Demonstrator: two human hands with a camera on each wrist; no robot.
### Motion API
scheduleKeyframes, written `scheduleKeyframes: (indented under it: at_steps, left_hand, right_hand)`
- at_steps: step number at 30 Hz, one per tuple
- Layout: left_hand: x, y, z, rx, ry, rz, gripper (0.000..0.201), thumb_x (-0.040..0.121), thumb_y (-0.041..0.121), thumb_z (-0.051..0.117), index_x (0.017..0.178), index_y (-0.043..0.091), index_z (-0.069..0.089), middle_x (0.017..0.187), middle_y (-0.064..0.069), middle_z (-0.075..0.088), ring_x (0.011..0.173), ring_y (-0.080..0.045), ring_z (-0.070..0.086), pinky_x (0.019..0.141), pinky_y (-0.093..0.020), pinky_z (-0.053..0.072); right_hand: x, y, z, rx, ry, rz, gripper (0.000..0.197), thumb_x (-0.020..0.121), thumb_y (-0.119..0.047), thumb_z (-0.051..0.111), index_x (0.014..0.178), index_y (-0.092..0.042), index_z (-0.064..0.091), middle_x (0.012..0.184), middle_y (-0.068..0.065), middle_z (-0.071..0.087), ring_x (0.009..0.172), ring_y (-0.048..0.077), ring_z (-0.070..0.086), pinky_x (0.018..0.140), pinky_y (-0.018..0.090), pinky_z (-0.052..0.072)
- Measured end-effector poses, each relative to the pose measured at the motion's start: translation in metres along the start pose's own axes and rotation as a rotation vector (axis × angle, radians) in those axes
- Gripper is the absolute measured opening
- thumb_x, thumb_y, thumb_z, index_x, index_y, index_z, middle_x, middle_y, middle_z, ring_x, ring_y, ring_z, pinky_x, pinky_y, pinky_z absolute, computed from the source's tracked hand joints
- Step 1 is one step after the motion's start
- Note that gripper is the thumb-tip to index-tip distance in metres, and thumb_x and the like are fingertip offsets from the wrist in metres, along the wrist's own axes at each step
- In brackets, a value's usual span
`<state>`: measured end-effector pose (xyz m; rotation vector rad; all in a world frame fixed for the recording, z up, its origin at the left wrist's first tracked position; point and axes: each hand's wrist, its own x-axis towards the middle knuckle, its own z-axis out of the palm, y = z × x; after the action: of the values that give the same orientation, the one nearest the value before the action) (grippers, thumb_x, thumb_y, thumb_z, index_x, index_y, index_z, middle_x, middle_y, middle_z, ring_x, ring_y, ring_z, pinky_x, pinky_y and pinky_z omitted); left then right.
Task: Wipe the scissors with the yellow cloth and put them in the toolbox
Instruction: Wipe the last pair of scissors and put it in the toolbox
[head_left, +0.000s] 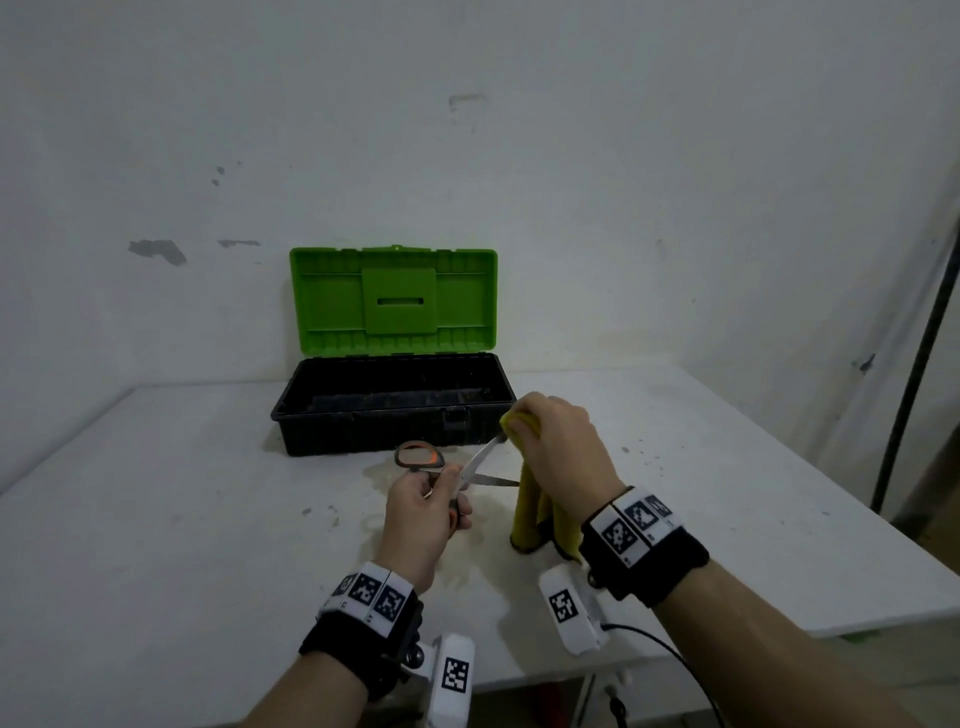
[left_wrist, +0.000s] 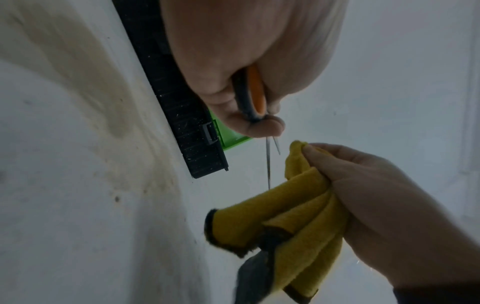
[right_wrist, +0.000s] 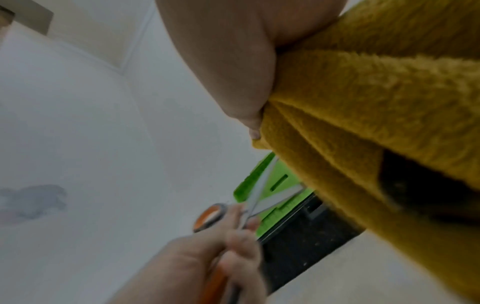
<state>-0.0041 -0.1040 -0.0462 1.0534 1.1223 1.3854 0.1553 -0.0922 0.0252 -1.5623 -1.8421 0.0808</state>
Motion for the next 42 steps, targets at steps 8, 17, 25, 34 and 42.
scheduleKeyframes:
  at_steps: [8, 17, 25, 34, 42]
  left_hand:
    - [-0.001, 0.004, 0.009, -0.093, -0.033, -0.030, 0.028, 0.104, 0.019, 0.052, 0.085, 0.002, 0.063, 0.056, -0.004, 0.056, 0.052, -0.015, 0.052, 0.052, -0.027, 0.048]
    - [-0.002, 0.008, 0.003, -0.171, -0.073, -0.058, 0.017, 0.101, 0.019, 0.056, 0.092, 0.006, 0.062, 0.073, -0.008, 0.061, 0.059, -0.019, 0.055, 0.051, -0.030, 0.046]
    - [-0.007, 0.012, 0.004, -0.216, -0.010, -0.096, 0.035, 0.104, 0.036, 0.042, 0.103, 0.006, 0.062, 0.074, -0.007, 0.059, 0.054, -0.018, 0.057, 0.049, -0.032, 0.046]
    - [-0.004, 0.015, -0.001, -0.177, 0.035, -0.146, 0.047, 0.099, 0.052, 0.051, 0.095, 0.007, 0.062, 0.078, -0.010, 0.057, 0.055, -0.022, 0.062, 0.054, -0.034, 0.053]
    - [-0.005, 0.007, 0.006, -0.190, 0.001, -0.109, 0.039, 0.104, 0.047, 0.044, 0.111, 0.015, 0.065, 0.098, -0.013, 0.073, 0.079, -0.028, 0.073, 0.068, -0.045, 0.061]
  right_hand:
    - [-0.013, -0.012, 0.016, -0.040, -0.103, -0.076, 0.018, 0.100, -0.033, 0.047, 0.105, -0.025, 0.062, 0.100, 0.001, 0.060, 0.091, 0.022, 0.058, 0.076, 0.043, 0.053]
    - [-0.016, -0.019, 0.004, 0.045, -0.161, -0.177, 0.016, 0.092, -0.028, 0.056, 0.104, -0.025, 0.066, 0.097, -0.003, 0.066, 0.086, 0.015, 0.060, 0.076, 0.033, 0.053]
    - [-0.024, -0.021, 0.015, -0.047, -0.255, -0.220, 0.015, 0.093, -0.025, 0.056, 0.105, -0.024, 0.064, 0.101, 0.001, 0.062, 0.092, 0.022, 0.058, 0.080, 0.041, 0.052]
    - [-0.026, -0.024, 0.010, -0.125, -0.328, -0.325, 0.020, 0.094, -0.023, 0.053, 0.109, -0.029, 0.066, 0.104, -0.004, 0.056, 0.089, 0.022, 0.059, 0.075, 0.042, 0.054]
    - [-0.030, -0.036, 0.010, -0.184, -0.299, -0.320, 0.021, 0.099, -0.028, 0.048, 0.114, -0.028, 0.062, 0.103, -0.001, 0.055, 0.087, 0.023, 0.060, 0.074, 0.039, 0.055]
